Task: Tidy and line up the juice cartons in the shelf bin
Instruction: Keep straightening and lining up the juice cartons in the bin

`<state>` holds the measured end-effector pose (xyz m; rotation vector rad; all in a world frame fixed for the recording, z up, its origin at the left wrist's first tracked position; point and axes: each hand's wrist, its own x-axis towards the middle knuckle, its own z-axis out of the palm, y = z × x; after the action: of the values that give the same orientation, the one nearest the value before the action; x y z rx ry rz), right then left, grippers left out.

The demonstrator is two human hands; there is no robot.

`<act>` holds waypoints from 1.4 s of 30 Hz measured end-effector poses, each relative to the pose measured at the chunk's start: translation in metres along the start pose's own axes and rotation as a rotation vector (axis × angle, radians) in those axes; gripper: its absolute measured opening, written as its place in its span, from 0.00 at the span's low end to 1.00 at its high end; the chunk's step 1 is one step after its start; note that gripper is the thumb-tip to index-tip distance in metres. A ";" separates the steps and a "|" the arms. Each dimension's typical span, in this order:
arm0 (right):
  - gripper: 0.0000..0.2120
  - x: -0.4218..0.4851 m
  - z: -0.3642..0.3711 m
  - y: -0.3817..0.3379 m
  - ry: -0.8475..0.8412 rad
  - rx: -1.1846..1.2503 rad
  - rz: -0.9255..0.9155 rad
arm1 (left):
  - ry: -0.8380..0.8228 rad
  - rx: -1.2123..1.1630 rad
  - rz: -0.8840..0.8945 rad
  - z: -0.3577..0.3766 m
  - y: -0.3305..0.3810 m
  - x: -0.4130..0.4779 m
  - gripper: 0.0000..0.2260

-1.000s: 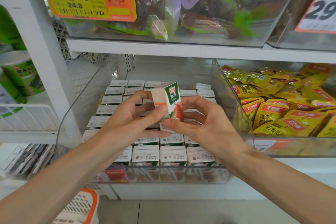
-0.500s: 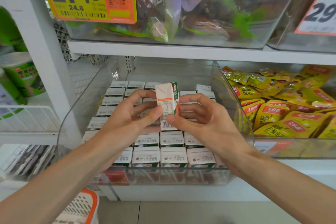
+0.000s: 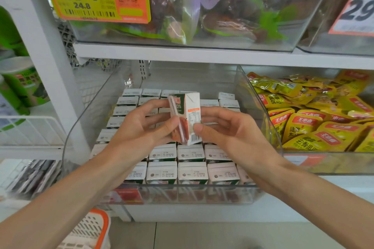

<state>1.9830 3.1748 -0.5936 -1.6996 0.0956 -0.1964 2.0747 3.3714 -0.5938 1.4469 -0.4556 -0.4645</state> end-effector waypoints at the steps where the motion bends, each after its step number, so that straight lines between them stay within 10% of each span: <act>1: 0.15 0.000 0.000 0.000 -0.017 -0.005 -0.006 | 0.007 0.042 0.014 0.000 0.000 0.000 0.21; 27: 0.19 0.000 -0.007 0.005 0.039 -0.322 -0.336 | 0.067 0.448 0.323 0.007 0.005 -0.002 0.22; 42: 0.18 0.000 -0.005 -0.006 0.095 0.161 0.144 | 0.016 0.321 0.284 0.007 0.006 -0.005 0.16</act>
<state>1.9820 3.1707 -0.5871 -1.5160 0.2656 -0.1730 2.0666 3.3692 -0.5874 1.6598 -0.7364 -0.1554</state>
